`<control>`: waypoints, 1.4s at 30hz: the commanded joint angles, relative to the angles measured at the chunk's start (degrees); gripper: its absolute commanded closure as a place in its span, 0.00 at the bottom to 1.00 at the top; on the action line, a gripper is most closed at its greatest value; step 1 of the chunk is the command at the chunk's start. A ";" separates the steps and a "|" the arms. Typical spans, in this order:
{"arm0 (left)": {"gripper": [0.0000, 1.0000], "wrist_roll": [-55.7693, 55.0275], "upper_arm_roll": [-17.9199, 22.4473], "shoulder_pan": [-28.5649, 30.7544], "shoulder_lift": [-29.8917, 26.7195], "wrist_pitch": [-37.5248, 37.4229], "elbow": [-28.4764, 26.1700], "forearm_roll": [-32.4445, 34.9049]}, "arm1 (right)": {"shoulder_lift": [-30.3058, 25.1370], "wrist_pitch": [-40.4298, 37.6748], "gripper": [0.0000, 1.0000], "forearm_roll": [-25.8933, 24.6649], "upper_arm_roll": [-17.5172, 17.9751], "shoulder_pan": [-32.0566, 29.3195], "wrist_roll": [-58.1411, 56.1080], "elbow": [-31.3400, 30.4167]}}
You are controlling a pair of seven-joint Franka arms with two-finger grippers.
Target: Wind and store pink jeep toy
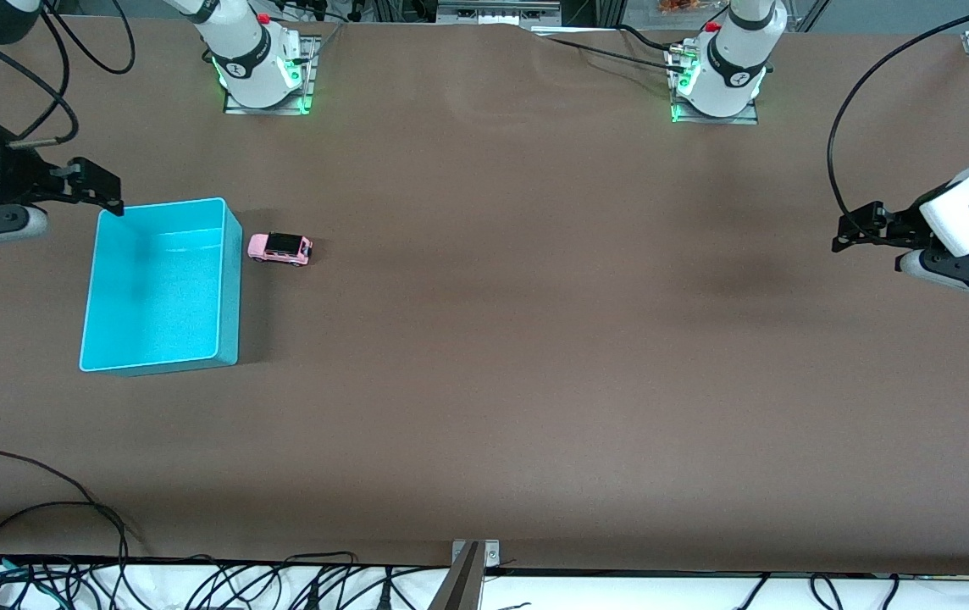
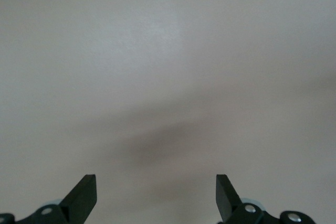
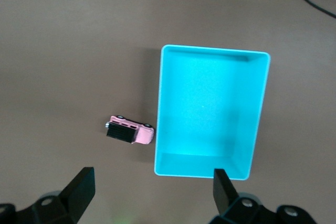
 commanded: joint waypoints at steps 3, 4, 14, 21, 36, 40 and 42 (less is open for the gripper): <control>0.00 -4.30 0.78 -1.95 -2.10 -3.58 -0.48 -1.56 | 0.31 -0.81 0.00 2.13 3.36 0.33 -5.57 -0.25; 0.00 -4.30 0.69 -1.95 -1.93 -3.75 -0.39 -1.56 | 0.75 -0.90 0.00 2.13 3.88 0.32 -8.37 -0.25; 0.00 -3.85 0.60 -1.95 -1.75 -3.93 -0.30 -1.38 | 4.79 -1.61 0.00 3.36 4.68 0.41 -33.78 -1.48; 0.00 -4.03 0.69 -1.87 -1.13 -3.84 0.93 -0.86 | 6.02 1.29 0.00 5.03 5.21 0.76 -46.97 -9.29; 0.00 -15.25 -2.46 -0.64 -5.17 -4.63 2.43 6.25 | 3.22 17.19 0.00 5.12 8.19 0.85 -53.84 -28.71; 0.00 -23.18 -6.60 -0.64 -5.79 -5.95 2.78 12.05 | 2.16 22.63 0.00 5.12 8.99 0.85 -54.19 -35.12; 0.00 -23.72 -7.31 -0.64 -5.53 -5.95 3.22 13.20 | 1.54 25.72 0.00 5.12 9.07 0.85 -54.72 -37.68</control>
